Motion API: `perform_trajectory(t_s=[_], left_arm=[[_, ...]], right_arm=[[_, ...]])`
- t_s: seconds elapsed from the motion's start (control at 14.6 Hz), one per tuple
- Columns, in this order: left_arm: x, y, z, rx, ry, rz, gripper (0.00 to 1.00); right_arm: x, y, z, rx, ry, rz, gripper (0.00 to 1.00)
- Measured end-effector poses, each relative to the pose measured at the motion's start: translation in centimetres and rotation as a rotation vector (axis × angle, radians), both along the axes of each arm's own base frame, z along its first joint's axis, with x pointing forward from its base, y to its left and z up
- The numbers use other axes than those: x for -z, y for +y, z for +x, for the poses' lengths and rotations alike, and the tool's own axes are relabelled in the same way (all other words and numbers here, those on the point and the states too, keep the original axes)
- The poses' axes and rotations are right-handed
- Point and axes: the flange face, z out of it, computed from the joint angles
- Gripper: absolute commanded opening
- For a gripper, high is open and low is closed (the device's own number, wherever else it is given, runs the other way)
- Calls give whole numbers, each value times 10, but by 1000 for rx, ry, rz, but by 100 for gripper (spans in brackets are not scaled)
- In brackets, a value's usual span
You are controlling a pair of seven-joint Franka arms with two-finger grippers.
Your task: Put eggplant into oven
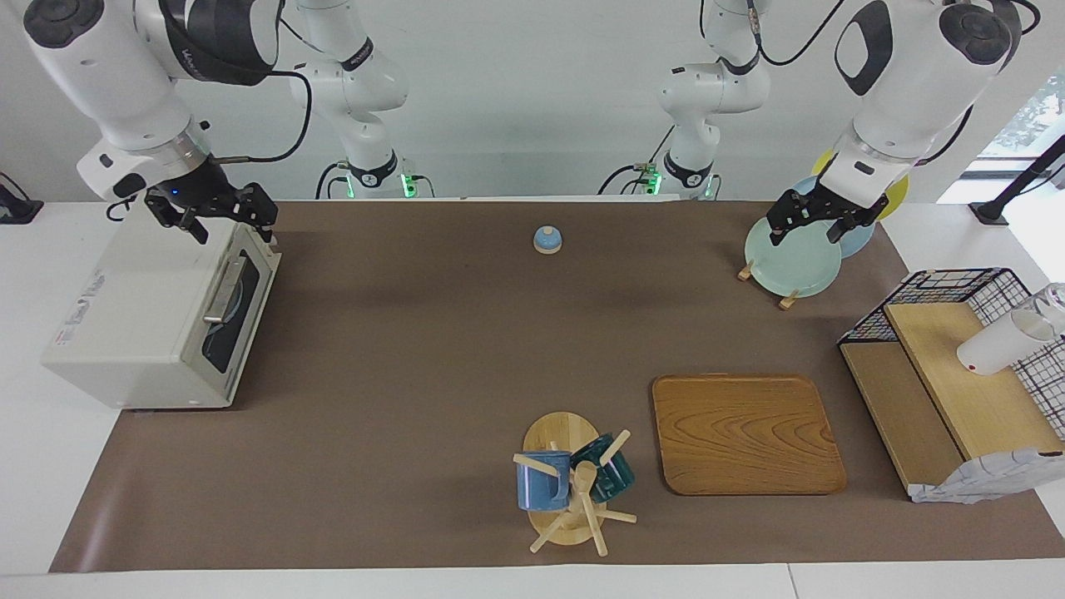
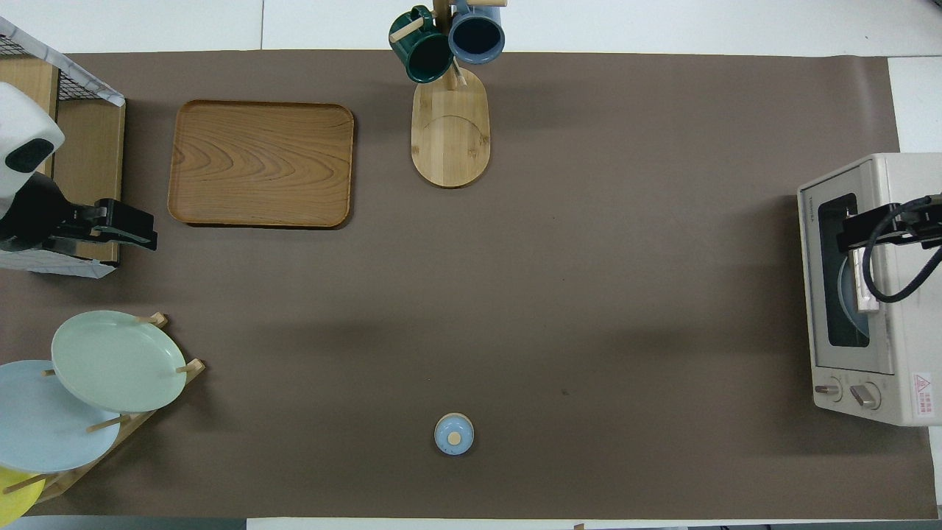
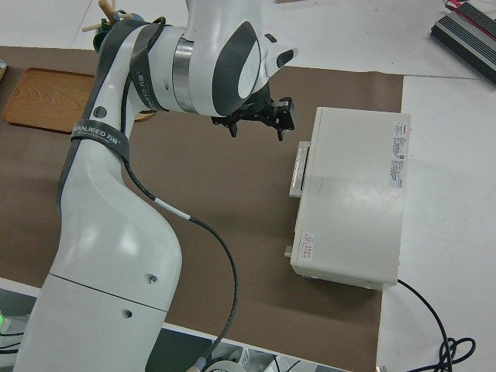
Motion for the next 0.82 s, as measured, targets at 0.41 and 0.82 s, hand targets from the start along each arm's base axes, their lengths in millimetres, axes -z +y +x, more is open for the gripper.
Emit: perform_trajectory(t_s=[0.41, 0.82], left_arm=[[0, 0, 0, 0, 0, 0, 100], [0, 0, 0, 0, 0, 0, 100]], right_arm=[[-1, 9, 1, -16, -2, 0, 100], [0, 9, 2, -17, -1, 0, 100]])
